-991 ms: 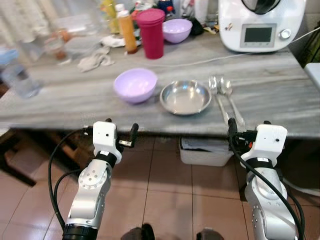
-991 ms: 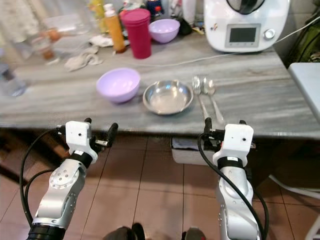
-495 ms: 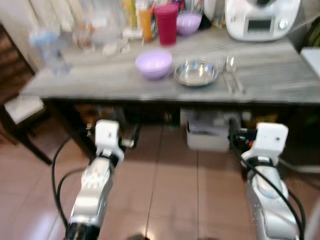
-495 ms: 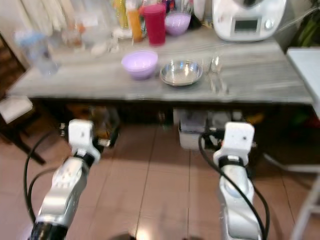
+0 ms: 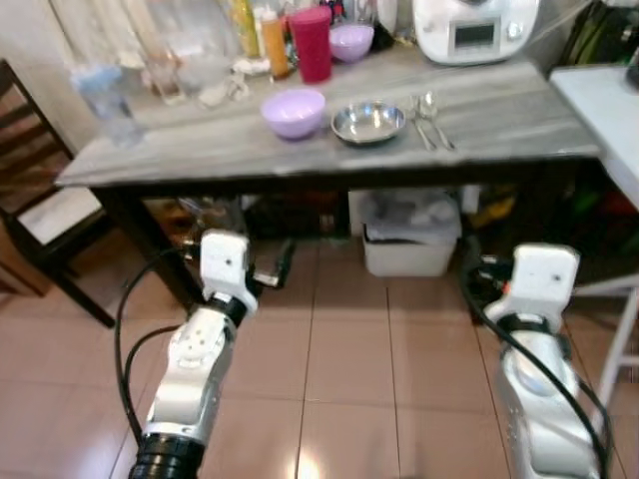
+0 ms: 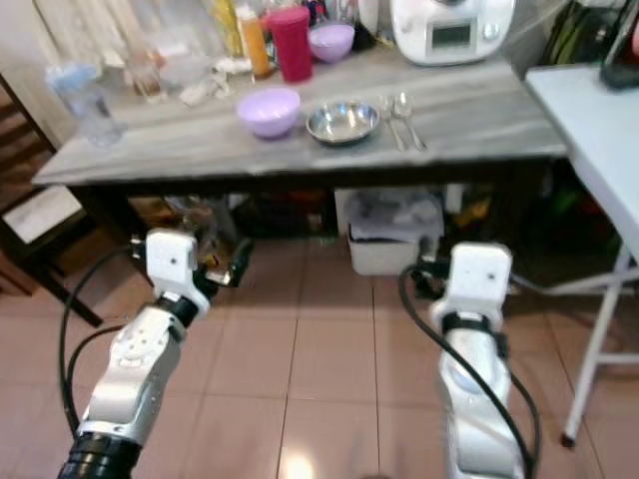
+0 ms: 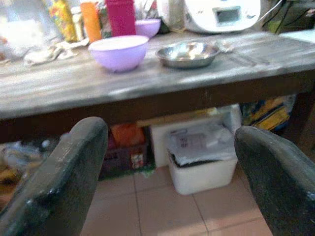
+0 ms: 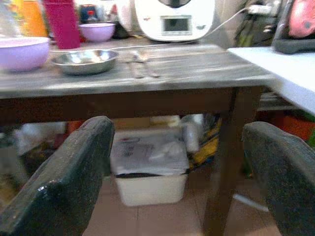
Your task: Setting the table
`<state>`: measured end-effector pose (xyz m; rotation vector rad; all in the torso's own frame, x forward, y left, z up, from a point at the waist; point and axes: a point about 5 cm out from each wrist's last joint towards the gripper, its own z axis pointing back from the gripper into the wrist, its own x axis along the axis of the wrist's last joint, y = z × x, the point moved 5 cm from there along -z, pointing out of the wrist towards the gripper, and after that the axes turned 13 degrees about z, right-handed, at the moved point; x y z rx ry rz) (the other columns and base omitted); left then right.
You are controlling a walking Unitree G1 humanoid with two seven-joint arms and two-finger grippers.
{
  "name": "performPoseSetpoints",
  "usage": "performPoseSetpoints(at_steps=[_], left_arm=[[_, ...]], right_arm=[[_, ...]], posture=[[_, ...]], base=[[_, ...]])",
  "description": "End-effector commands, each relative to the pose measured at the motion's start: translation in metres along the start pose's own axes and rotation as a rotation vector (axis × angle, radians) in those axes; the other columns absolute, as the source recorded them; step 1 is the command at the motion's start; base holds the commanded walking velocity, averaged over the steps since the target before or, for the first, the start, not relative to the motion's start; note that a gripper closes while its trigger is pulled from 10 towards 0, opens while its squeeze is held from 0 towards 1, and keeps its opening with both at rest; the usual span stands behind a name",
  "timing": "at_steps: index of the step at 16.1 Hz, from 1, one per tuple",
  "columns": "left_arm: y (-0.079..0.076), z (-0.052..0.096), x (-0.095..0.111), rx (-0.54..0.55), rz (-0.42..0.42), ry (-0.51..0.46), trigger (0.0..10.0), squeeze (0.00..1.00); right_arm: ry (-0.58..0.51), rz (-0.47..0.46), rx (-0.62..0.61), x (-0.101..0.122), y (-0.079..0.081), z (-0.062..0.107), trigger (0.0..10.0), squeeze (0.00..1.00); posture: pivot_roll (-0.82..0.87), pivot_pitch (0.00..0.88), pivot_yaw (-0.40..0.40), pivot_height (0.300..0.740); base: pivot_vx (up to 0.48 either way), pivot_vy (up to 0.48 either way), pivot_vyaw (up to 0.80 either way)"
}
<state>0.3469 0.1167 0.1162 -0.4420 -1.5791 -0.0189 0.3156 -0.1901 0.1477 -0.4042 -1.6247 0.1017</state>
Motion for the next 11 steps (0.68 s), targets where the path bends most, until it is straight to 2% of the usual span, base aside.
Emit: performPoseSetpoints(at_steps=[1,5,7,9,10,11], left_arm=[[0.004,0.001,0.0,0.002,0.004,0.003,10.0,0.0],[0.011,0.001,-0.007,0.017,0.027,0.018,10.0,0.0],[0.023,0.013,-0.014,0.048,0.026,0.035,10.0,0.0],[0.042,0.03,-0.028,0.1,0.015,0.077,10.0,0.0],[0.049,0.04,-0.037,0.124,0.013,0.102,10.0,0.0],[0.049,0.043,-0.04,0.123,0.012,0.115,10.0,0.0]], right_arm=[[0.007,-0.012,0.014,0.0,0.002,0.0,10.0,0.0],[0.035,-0.029,0.006,-0.012,-0.006,0.009,10.0,0.0],[0.062,0.012,-0.003,-0.022,-0.009,0.019,10.0,0.0],[0.074,0.068,0.025,-0.033,-0.007,0.026,10.0,0.0],[0.092,0.041,0.057,-0.041,-0.003,0.031,10.0,0.0],[0.109,0.021,0.079,-0.046,0.001,0.033,10.0,0.0]], posture=[[-0.3,0.071,0.132,0.74],[-0.3,0.047,0.139,0.74],[-0.29,0.043,0.139,0.74],[-0.29,0.046,0.136,0.74],[-0.28,0.047,0.133,0.74],[-0.28,0.047,0.132,0.74]], base=[[0.0,0.0,0.0],[0.0,0.0,0.0],[0.0,0.0,0.0],[0.0,0.0,0.0],[0.0,0.0,0.0],[0.0,0.0,0.0]])
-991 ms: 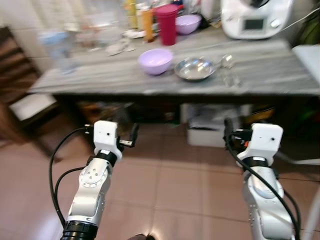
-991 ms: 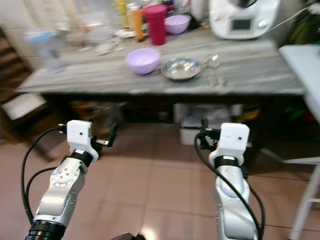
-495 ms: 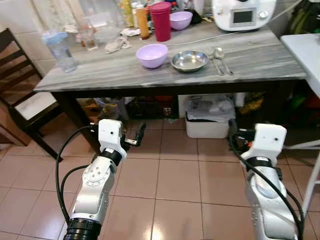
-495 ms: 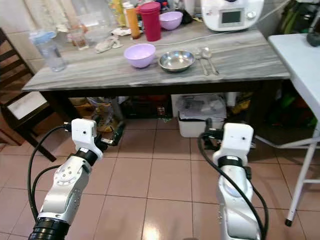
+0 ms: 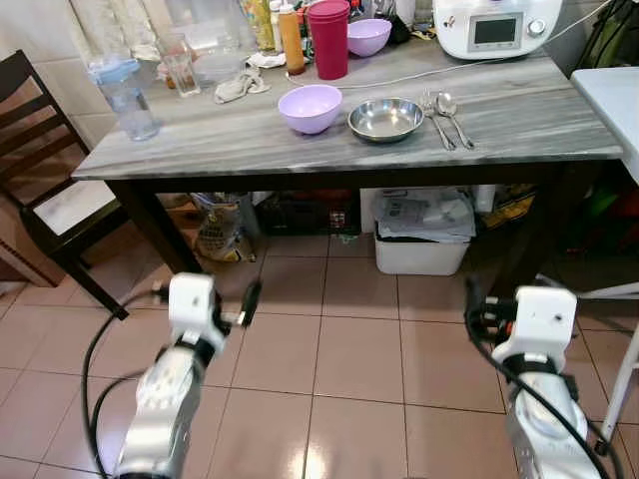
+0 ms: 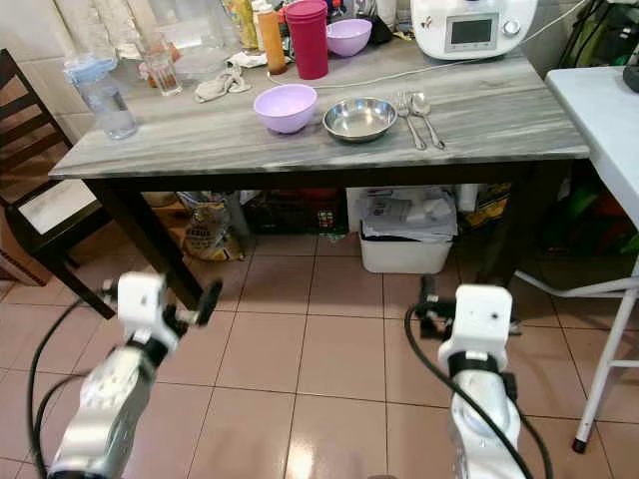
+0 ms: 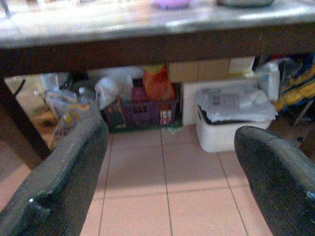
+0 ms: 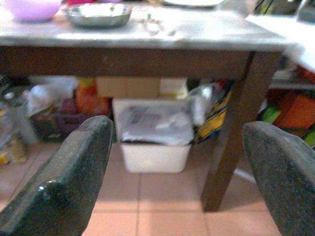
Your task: Setting the table
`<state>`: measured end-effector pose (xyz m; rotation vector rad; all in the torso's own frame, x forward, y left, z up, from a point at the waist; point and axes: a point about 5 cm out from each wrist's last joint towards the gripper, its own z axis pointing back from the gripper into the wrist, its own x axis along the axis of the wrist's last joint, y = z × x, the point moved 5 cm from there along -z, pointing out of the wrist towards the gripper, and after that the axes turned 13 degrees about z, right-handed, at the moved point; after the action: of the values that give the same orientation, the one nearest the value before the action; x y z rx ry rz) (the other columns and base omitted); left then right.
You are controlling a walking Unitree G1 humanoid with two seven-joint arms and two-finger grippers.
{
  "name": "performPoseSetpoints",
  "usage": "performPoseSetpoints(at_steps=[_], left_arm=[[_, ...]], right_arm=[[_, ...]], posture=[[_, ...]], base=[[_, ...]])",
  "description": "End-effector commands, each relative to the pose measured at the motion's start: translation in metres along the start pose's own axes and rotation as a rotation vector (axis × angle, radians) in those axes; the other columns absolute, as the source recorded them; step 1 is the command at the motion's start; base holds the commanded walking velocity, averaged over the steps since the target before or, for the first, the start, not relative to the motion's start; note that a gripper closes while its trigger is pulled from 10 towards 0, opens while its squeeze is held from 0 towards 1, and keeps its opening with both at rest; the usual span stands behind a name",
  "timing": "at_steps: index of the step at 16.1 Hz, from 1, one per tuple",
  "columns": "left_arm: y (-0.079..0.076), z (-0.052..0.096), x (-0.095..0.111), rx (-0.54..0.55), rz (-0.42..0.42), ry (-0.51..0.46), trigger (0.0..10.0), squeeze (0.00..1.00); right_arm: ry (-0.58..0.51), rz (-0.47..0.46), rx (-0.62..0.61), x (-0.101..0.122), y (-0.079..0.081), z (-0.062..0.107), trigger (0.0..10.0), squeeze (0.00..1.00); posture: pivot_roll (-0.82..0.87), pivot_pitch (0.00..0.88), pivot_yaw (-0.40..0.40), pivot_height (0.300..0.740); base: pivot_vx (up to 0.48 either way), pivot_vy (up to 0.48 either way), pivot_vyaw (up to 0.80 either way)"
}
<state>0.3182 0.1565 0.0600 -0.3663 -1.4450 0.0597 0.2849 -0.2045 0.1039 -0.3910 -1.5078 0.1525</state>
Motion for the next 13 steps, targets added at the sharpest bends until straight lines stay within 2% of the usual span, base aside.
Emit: performPoseSetpoints(at_steps=[1,2,4,6,13], left_arm=[[0.005,0.003,0.002,0.008,-0.016,-0.005,10.0,0.0],[0.005,0.004,0.001,0.001,-0.026,-0.002,10.0,0.0],[0.008,0.008,0.001,0.001,-0.028,-0.003,10.0,0.0],[0.007,0.009,0.001,-0.007,-0.016,-0.007,10.0,0.0],[-0.005,0.001,0.01,-0.039,0.006,-0.04,10.0,0.0]], right_arm=[[0.015,-0.019,0.042,-0.006,0.011,0.003,10.0,0.0],[0.008,0.022,0.053,-0.008,0.014,0.004,10.0,0.0],[0.022,0.001,0.088,-0.009,0.02,0.006,10.0,0.0],[-0.016,-0.036,0.084,-0.001,0.021,0.005,10.0,0.0],[-0.044,-0.051,0.095,0.01,0.022,0.0,10.0,0.0]], posture=[[-0.28,0.049,0.131,0.74],[-0.28,0.049,0.131,0.74],[-0.27,0.051,0.129,0.74],[-0.26,0.059,0.128,0.74],[-0.26,0.07,0.113,0.74]], base=[[0.0,0.0,0.0],[0.0,0.0,0.0],[0.0,0.0,0.0],[0.0,0.0,0.0],[0.0,-0.333,0.0]])
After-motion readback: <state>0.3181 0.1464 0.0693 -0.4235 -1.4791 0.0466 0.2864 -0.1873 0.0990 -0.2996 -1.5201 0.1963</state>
